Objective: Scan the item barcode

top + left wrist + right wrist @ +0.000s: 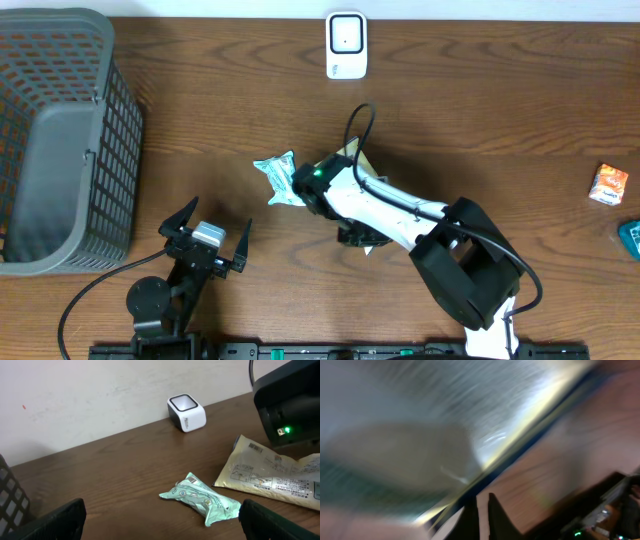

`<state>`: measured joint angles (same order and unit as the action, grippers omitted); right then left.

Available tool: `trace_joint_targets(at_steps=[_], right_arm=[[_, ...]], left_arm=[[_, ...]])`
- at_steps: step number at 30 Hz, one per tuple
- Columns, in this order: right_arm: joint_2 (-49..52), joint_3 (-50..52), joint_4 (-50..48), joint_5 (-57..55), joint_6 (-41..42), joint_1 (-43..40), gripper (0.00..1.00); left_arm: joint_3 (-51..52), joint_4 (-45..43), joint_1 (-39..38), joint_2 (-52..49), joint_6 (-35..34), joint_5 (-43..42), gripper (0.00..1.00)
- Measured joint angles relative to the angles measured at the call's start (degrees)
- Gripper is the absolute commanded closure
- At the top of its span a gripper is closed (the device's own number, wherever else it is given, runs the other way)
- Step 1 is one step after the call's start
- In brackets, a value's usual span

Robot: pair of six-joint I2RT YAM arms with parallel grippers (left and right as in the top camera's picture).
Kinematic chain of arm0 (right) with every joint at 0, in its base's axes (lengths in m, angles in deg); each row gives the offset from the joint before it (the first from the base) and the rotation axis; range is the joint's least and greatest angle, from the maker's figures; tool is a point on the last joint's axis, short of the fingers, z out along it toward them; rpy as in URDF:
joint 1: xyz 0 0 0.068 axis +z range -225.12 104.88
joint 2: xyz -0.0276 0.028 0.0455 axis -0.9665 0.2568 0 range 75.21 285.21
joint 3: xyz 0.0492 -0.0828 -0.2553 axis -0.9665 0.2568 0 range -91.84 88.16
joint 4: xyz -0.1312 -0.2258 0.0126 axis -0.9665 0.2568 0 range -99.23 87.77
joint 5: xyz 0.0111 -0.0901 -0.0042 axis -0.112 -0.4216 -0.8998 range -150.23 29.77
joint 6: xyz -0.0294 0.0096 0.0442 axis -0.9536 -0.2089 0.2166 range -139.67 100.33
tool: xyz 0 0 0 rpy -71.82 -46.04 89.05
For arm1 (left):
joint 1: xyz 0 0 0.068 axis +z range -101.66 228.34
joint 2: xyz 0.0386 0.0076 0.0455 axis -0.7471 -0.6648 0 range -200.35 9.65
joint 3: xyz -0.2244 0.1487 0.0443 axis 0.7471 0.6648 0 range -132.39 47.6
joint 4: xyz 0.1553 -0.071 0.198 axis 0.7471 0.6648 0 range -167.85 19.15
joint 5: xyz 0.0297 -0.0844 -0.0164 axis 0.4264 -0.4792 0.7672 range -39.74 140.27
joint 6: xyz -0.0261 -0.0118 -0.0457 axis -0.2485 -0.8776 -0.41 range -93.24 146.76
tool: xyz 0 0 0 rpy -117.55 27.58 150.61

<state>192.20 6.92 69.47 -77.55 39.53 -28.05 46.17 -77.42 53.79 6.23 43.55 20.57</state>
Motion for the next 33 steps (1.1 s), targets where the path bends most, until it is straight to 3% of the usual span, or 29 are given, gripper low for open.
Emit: trace_joint_targets(at_steps=[3,8,14,21,26,29,33], right_arm=[[0.00,-0.02,0.04,-5.42,4.02,-1.79,0.99],[0.00,-1.33,0.13,-4.59,5.03,-6.60,0.99],[0.00,-2.29,-1.49,6.58,-0.96,-7.58,0.99],[0.00,-2.29,-12.31,15.72,-11.82,-4.63,0.96],[0.00,-1.53,-18.62,19.47,-14.73,-3.54,0.94],[0.00,0.76,-20.94,21.42,-15.47,-3.50,0.99],[-0.07,4.20,-18.82,20.85,-15.21,-3.37,0.99]], left_arm=[[0.00,0.00,0.00,0.00,0.00,0.00,0.02],[0.00,0.00,0.00,0.00,0.00,0.00,0.02],[0.00,0.00,0.00,0.00,0.00,0.00,0.02],[0.00,0.00,0.00,0.00,-0.02,0.00,0.02],[0.00,0.00,0.00,0.00,-0.02,0.00,0.02],[0.00,0.00,0.00,0.00,0.00,0.00,0.02],[0.00,0.00,0.00,0.00,0.00,0.00,0.02]])
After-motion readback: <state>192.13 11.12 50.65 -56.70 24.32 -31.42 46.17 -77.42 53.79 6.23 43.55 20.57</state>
